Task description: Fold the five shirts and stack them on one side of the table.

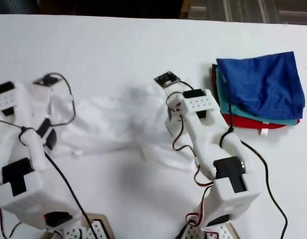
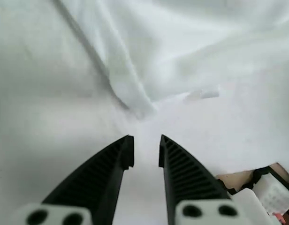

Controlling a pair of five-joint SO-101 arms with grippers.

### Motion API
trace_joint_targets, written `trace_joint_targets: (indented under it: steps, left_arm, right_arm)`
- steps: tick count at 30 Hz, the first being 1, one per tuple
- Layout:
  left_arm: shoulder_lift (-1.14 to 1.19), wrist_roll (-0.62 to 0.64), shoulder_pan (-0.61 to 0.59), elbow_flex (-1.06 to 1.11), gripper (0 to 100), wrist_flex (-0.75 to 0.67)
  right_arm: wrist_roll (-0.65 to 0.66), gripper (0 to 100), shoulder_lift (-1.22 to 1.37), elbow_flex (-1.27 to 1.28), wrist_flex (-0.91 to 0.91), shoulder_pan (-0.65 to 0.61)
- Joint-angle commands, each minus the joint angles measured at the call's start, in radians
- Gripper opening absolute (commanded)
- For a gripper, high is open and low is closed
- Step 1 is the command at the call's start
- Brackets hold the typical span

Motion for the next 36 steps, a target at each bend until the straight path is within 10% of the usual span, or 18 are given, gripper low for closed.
trace_joint_targets:
  steps: [1,17,36]
  left_arm:
    - [-0.008,-0.003,-0.015,-0.153,11,0.097]
    - [0.002,0.176,0.172,0.28,3,-0.41]
    - [0.002,0.146,0.163,0.446,3,-0.559]
  right_arm:
    - [-0.002,1.9,-0.048,-0.009,-0.002,-0.001]
    - [-0.003,1.9,-0.048,-0.003,-0.008,0.024]
    - [-0.003,1.9,-0.265,0.144,-0.002,0.015]
